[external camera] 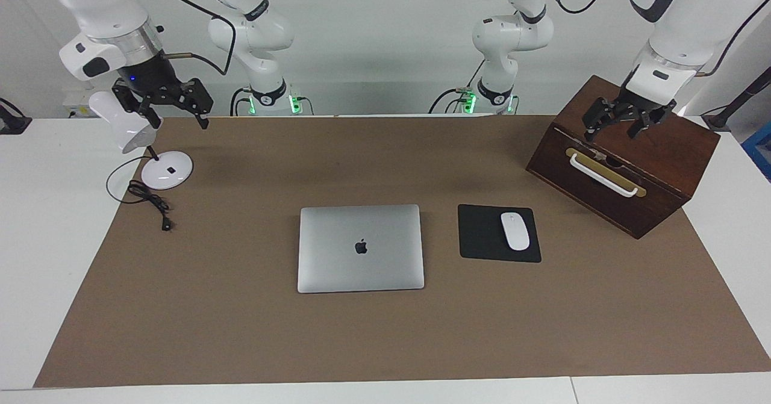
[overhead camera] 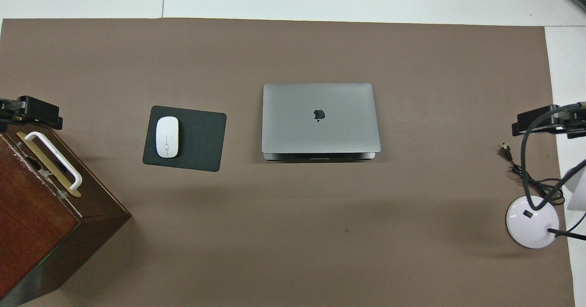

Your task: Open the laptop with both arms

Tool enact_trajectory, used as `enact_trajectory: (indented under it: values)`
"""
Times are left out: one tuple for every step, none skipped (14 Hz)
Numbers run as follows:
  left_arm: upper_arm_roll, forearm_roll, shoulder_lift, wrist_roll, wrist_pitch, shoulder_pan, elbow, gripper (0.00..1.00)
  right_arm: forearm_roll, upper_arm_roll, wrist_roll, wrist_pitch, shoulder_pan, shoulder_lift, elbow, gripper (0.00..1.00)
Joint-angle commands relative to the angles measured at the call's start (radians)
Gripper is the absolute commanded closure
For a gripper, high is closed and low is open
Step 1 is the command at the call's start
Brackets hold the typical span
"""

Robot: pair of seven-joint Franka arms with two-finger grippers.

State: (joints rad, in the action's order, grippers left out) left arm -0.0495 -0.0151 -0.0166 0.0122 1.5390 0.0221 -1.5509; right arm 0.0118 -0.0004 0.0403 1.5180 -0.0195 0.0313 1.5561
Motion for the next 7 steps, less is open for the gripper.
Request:
enact_trajectory:
  values:
    - [-0.001, -0.011, 0.018, -0.014, 0.016, 0.001, -0.021, 0.0, -0.01, 0.0, -0.025, 0.018, -0.008, 0.024, 0.027, 0.0]
    - [-0.001, -0.011, 0.018, -0.014, 0.016, 0.002, -0.021, 0.0, -0.01, 0.0, -0.025, 0.016, -0.008, 0.024, 0.027, 0.0]
    - [-0.001, -0.011, 0.02, -0.014, 0.016, 0.002, -0.021, 0.0, -0.01, 0.0, -0.025, 0.016, -0.008, 0.024, 0.025, 0.0]
    - [-0.001, -0.011, 0.02, -0.014, 0.016, 0.002, -0.021, 0.0, -0.01, 0.0, -0.025, 0.016, -0.008, 0.024, 0.027, 0.0]
    - [-0.001, -0.011, 0.02, -0.014, 0.016, 0.002, -0.021, 0.0, -0.01, 0.0, -0.025, 0.016, -0.008, 0.024, 0.027, 0.0]
    - [-0.001, -0.011, 0.02, -0.014, 0.015, 0.002, -0.023, 0.0, -0.01, 0.0, -0.025, 0.016, -0.008, 0.024, 0.027, 0.0]
    - [-0.001, -0.011, 0.024, -0.014, 0.015, 0.002, -0.026, 0.0, -0.01, 0.0, -0.025, 0.016, -0.008, 0.024, 0.027, 0.0]
